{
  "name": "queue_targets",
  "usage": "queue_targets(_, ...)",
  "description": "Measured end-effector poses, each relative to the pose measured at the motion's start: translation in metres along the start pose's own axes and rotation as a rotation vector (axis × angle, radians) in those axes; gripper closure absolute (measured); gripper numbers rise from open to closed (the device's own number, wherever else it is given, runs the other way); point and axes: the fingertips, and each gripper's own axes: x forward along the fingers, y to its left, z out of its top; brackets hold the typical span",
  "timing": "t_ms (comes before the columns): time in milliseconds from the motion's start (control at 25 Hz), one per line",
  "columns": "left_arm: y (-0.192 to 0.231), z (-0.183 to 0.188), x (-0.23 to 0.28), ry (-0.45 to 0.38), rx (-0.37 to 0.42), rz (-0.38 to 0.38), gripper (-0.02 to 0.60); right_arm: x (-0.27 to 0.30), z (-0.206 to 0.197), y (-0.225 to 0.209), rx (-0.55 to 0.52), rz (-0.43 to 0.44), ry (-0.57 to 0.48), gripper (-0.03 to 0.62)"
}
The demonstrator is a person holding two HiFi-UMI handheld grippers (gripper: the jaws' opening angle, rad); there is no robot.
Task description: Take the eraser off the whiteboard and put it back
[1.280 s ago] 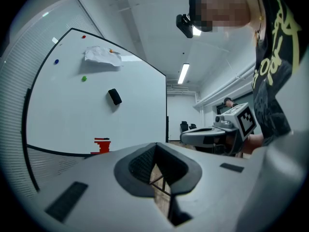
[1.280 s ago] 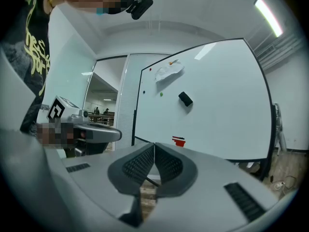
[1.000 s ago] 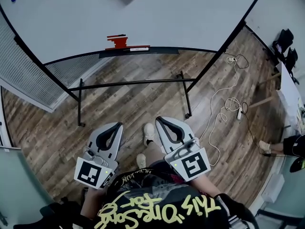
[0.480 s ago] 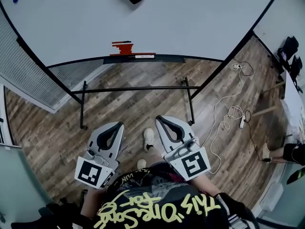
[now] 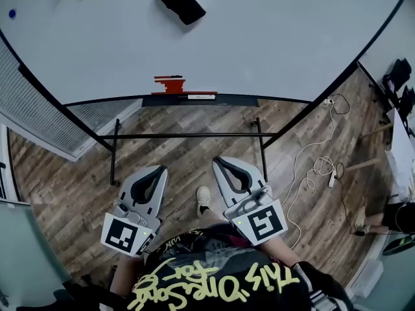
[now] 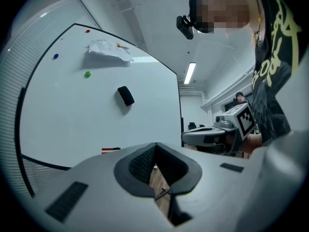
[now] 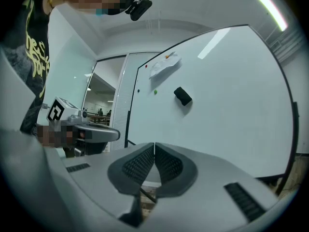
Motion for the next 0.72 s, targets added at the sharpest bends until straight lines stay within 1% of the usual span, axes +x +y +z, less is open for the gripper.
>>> queue_targets(360,0.034,0.003,0.035,0.001,-0.006,0.033,0.575,0.043,-0.001,-0.031,-0.003,0.032,0.002,0.583)
queue_targets(720,0.054,0.011,0.067,0.004,0.006,0.033,0.574,0.073,0.003,-0.058,0.015,0.052,0.006,0.583)
